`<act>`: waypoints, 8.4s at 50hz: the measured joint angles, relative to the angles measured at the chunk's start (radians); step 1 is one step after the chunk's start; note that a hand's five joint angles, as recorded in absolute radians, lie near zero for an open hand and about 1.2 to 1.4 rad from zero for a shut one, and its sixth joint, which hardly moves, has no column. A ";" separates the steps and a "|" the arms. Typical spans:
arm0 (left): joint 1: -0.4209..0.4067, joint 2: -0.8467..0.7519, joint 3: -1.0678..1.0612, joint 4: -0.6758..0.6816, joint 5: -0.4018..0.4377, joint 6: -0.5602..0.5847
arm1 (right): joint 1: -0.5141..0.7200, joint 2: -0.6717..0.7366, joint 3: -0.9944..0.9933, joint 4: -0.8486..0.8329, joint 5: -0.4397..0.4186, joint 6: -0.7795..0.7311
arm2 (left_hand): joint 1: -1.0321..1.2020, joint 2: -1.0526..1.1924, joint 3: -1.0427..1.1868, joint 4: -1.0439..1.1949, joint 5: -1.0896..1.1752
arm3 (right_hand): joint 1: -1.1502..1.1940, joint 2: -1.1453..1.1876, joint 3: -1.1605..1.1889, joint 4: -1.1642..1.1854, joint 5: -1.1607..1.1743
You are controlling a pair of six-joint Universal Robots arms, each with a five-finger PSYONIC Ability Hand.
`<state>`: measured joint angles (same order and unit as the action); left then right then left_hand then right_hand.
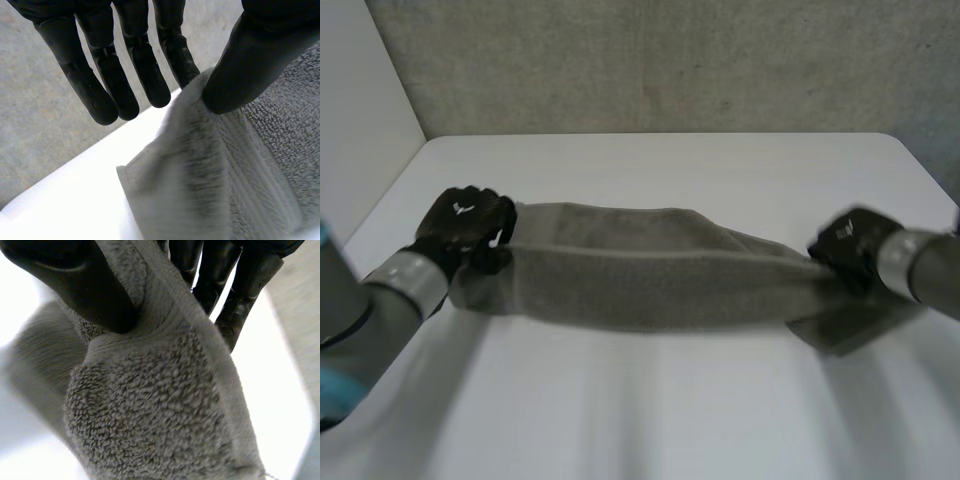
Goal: Fold the towel.
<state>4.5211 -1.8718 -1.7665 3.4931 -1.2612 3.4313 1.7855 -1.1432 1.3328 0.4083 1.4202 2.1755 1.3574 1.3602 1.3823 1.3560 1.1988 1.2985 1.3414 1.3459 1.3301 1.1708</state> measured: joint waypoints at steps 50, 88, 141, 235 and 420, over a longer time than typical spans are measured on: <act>0.050 0.029 -0.170 0.213 -0.061 0.049 | 0.036 0.024 0.189 -0.374 -0.152 0.257 | 0.000 0.001 0.002 0.000 0.000 | 0.000 0.000 0.000 0.000 0.018; 0.073 -0.091 -0.151 0.322 -0.030 0.015 | -0.022 -0.019 0.335 -0.508 -0.082 0.318 | 0.000 0.001 0.002 0.000 0.000 | 0.020 -0.006 -0.004 0.006 0.001; 0.066 -0.063 -0.104 0.173 -0.020 0.069 | -0.071 -0.112 0.315 -0.507 -0.087 0.476 | 0.000 -0.004 -0.009 -0.001 -0.005 | 0.020 -0.006 -0.002 0.006 0.001; 0.133 -0.045 -0.093 0.141 0.191 0.070 | -0.112 -0.021 0.239 -0.400 -0.328 0.115 | 0.000 -0.005 0.001 0.001 0.000 | 0.025 0.000 0.000 0.006 0.001; -0.066 -0.064 0.008 0.096 -0.244 -0.049 | 0.135 0.108 0.303 -0.622 0.060 0.305 | -1.034 -1.037 -1.064 -1.034 -1.073 | -0.461 -0.500 -0.522 -0.506 -0.503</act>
<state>4.4547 -1.9359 -1.7582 3.5895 -1.5052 3.3824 1.9204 -1.0353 1.6357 -0.2140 1.4803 2.4800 0.3231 0.3229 0.3180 0.3219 0.1257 0.8377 0.8416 0.8238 0.8240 0.6676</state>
